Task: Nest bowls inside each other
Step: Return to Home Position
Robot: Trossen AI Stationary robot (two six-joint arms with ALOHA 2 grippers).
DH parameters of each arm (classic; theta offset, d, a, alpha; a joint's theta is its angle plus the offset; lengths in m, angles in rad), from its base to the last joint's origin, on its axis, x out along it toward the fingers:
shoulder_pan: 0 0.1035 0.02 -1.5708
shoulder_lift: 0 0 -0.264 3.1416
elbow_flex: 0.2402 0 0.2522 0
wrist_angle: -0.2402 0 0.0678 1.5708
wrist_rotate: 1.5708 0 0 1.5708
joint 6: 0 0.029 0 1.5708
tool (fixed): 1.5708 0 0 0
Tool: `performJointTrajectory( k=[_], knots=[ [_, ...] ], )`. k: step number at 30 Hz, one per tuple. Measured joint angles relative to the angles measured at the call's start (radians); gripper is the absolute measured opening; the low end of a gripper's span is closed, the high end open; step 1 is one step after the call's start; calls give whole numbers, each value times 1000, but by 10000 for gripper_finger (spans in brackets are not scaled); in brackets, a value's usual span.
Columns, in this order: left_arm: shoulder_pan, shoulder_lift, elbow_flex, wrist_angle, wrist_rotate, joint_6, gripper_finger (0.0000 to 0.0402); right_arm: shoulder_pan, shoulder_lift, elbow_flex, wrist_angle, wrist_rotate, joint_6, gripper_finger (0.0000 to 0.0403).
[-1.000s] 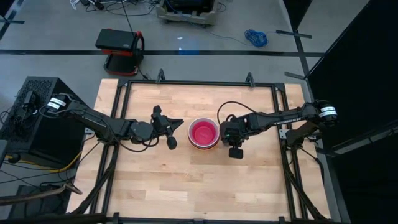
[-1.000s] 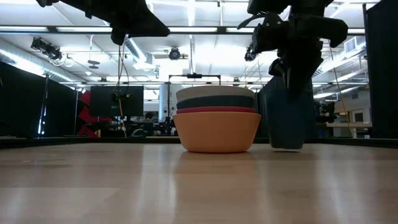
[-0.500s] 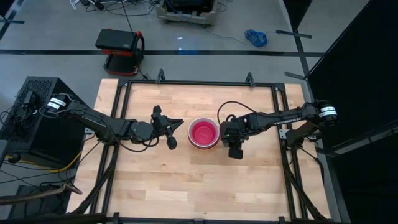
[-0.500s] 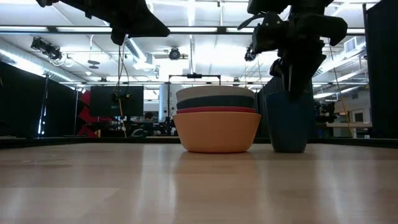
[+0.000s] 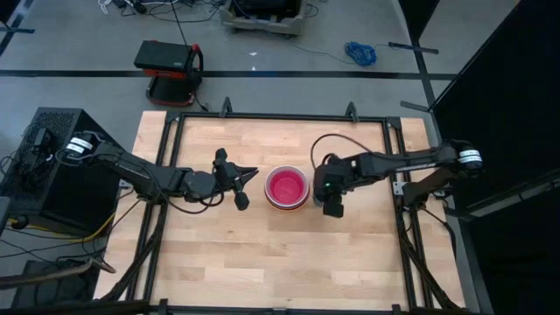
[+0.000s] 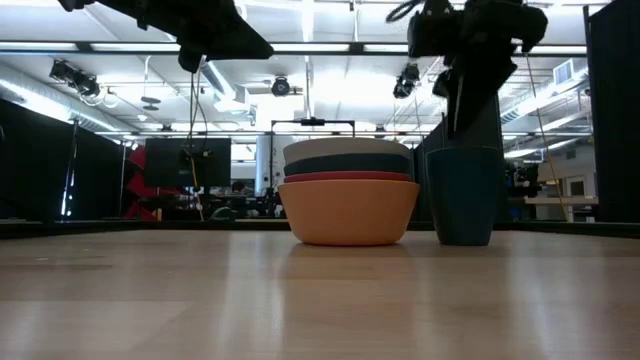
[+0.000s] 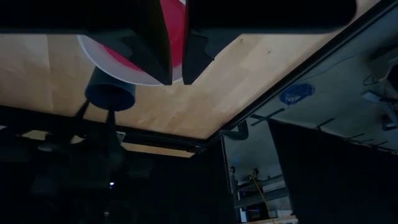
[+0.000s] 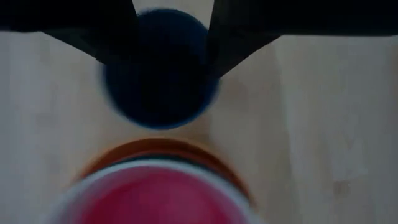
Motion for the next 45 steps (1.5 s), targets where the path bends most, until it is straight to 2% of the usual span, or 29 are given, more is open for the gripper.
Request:
performJointTrajectory(
  k=[5, 8, 12, 14, 19, 34, 45],
  knots=[
    [0, -16, 0, 17, 28, 18, 28, -2, -79, 10, -13, 121, -9, 121],
    [0, -65, 0, 15, 95, 66, 20, -2, -181, 0, 36, 190, -20, 91],
    [0, -163, 0, -59, 186, 140, 3, 6, -339, -93, 187, 184, -91, 25],
    [0, -223, 0, -133, 216, 158, 2, 9, -419, -152, 239, 181, -112, 8],
    [0, -370, -1, -290, 282, 181, 1, 9, -608, -287, 359, 85, -150, 1],
    [3, -664, -36, -445, 343, 396, 0, 9, -1056, -572, 739, -205, -347, 0],
    [20, -1039, -223, -438, 372, 406, 0, -24, -1235, -660, 758, -209, -368, 0]
  ],
)
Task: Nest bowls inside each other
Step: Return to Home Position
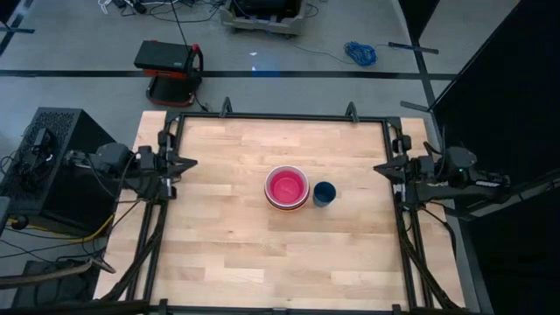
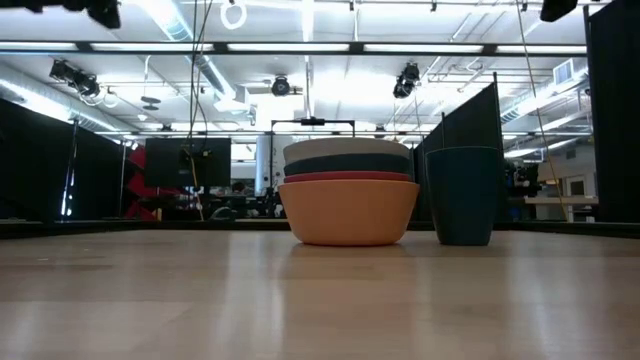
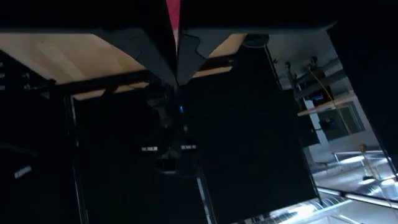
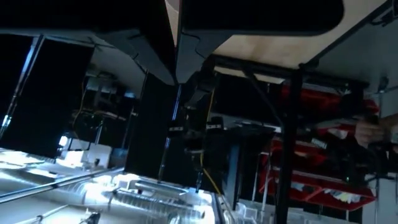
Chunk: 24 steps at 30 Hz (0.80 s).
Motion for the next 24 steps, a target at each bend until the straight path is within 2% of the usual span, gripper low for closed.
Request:
performJointTrajectory(
  k=[4, 19, 24],
  knots=[
    [0, -98, -81, 20, 1, -22, 0, -10, -20, -51, 2, 1, 43, 0],
    [1, -97, -179, 110, 44, -42, 0, -38, -44, -245, 192, -11, 135, 0],
    [1, -96, -289, 269, 83, -54, 0, -39, -43, -278, 228, -28, 152, 0]
  ],
)
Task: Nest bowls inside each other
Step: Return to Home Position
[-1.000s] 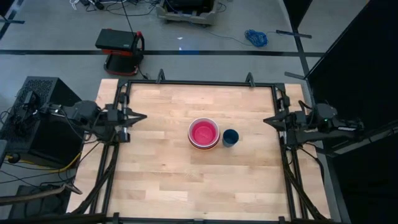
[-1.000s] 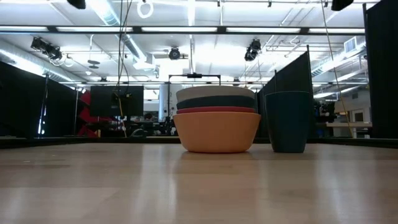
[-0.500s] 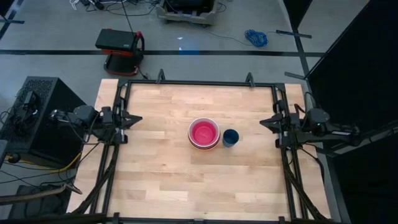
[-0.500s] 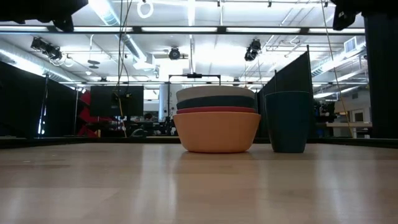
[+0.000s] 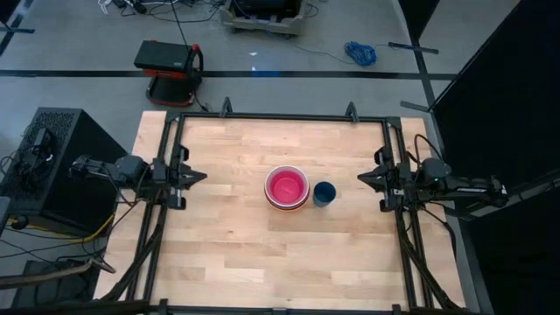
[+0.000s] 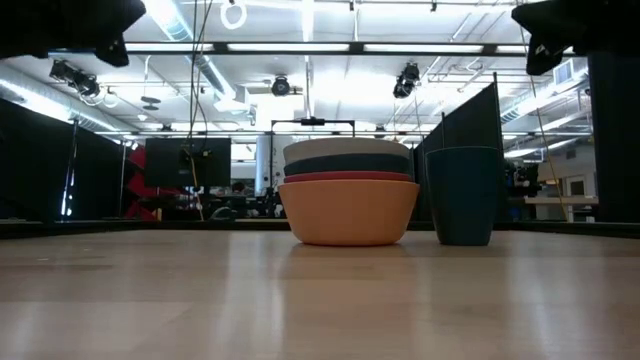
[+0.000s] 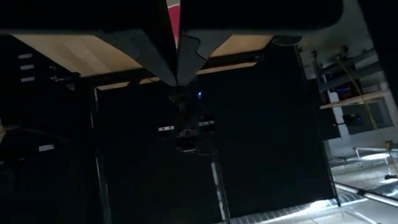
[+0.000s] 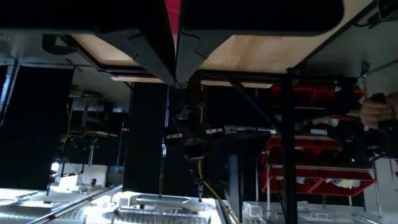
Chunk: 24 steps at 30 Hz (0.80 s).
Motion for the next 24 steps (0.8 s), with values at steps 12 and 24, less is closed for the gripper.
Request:
performJointTrajectory(
  k=[12, 24],
  knots=[
    [0, 0, -87, 88, 1, -31, 0, 0, 1, -21, 18, -24, 24, 0],
    [0, 0, -93, 69, 11, -70, 0, 0, 2, -136, 136, -18, 70, 0]
  ],
)
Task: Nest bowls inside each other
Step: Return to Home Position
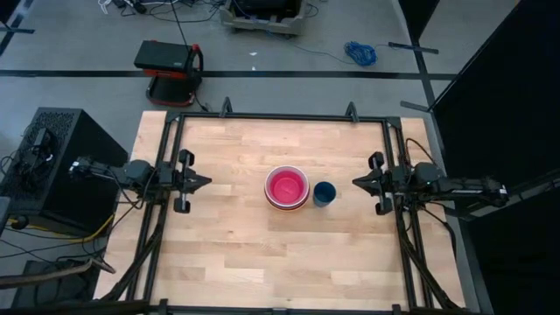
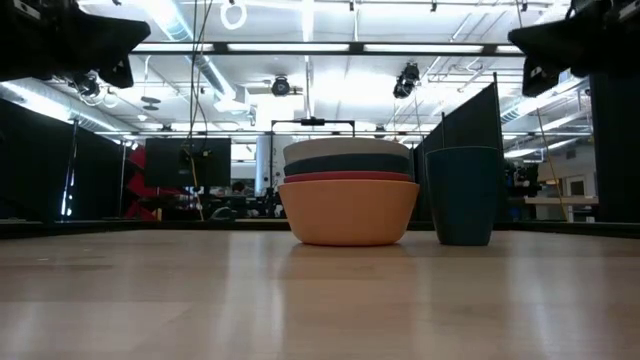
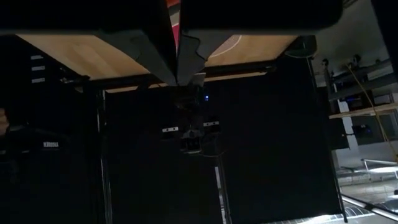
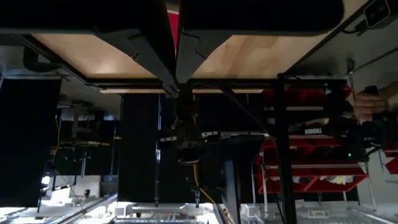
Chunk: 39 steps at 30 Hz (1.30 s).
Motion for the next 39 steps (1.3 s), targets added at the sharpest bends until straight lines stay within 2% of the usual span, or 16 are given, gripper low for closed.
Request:
performJointTrajectory(
  k=[12, 16, 33, 39],
  knots=[
    [0, 0, -1, -56, 4, -46, 0, 0, 0, -44, 23, 11, 27, 0],
    [0, 0, -38, -12, 4, -60, 0, 0, 0, -44, 14, 32, 27, 0],
    [1, 4, -51, -3, -4, -60, 0, -1, 3, -59, -24, 89, 34, 0],
    [1, 4, -52, -3, -22, -37, 0, -5, 3, -59, -11, 109, -18, 0]
  ],
)
